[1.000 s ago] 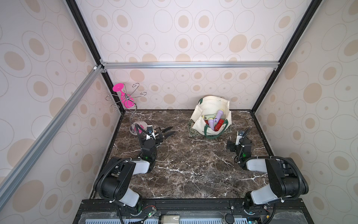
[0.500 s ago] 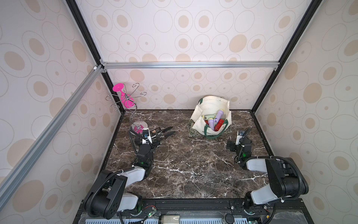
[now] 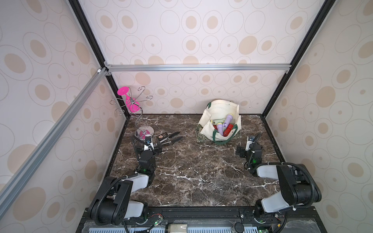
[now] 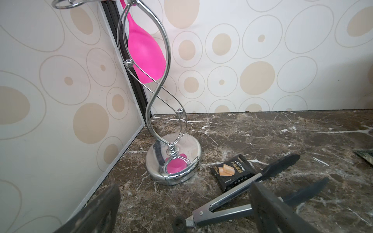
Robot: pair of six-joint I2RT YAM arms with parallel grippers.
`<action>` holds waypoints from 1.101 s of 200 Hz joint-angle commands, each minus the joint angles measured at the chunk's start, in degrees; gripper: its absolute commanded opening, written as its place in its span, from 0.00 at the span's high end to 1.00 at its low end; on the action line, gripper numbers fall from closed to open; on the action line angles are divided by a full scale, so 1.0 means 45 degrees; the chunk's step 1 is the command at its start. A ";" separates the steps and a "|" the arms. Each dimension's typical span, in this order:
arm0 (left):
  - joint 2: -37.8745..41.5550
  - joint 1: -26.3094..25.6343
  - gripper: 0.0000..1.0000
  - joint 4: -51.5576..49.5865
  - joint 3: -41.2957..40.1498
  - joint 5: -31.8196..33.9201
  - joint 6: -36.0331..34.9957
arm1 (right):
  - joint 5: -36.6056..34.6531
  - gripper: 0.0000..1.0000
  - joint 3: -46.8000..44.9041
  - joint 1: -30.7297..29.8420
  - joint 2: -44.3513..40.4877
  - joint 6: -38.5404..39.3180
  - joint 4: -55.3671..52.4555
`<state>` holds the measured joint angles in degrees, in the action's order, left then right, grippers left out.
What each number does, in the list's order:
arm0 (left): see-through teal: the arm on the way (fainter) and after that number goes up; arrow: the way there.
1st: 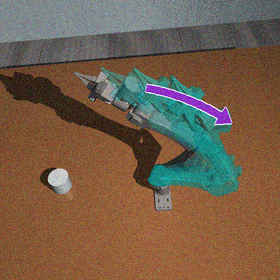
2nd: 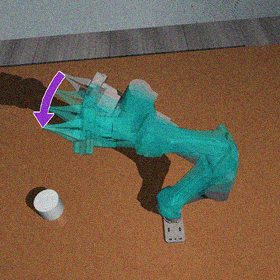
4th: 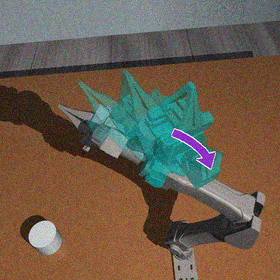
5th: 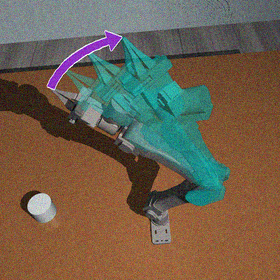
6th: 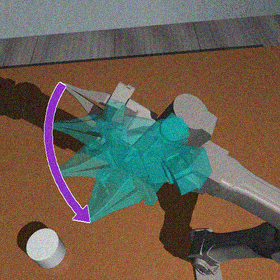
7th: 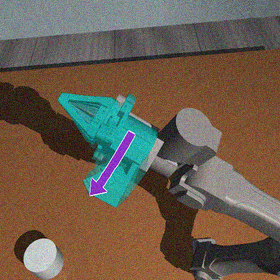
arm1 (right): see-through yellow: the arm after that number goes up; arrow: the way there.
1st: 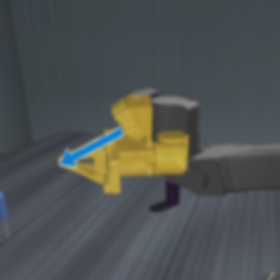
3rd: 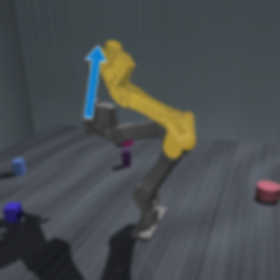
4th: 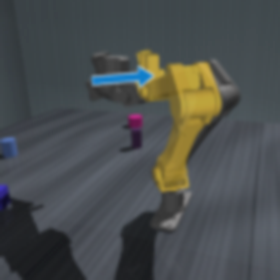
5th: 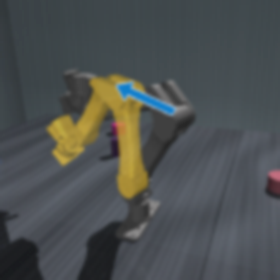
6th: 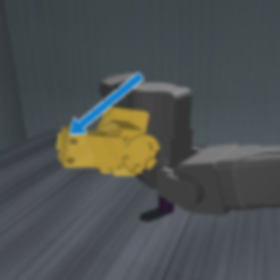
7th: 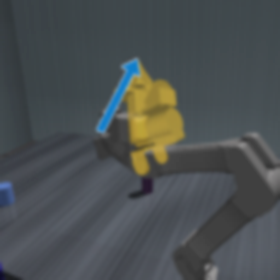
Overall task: Put the flashlights into the tote bags
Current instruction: Reset both arms
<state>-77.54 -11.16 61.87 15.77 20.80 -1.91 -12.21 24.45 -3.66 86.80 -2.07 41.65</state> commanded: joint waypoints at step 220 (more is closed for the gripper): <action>-0.2924 0.1996 0.00 0.3342 -0.0547 -0.2922 0.0679 | 0.2108 0.00 0.0059 0.0268 0.0340 0.0758 0.0672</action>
<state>-90.54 -2.59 74.98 12.36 8.03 0.67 -3.16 24.45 -2.81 87.99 0.51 42.94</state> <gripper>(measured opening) 0.993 0.997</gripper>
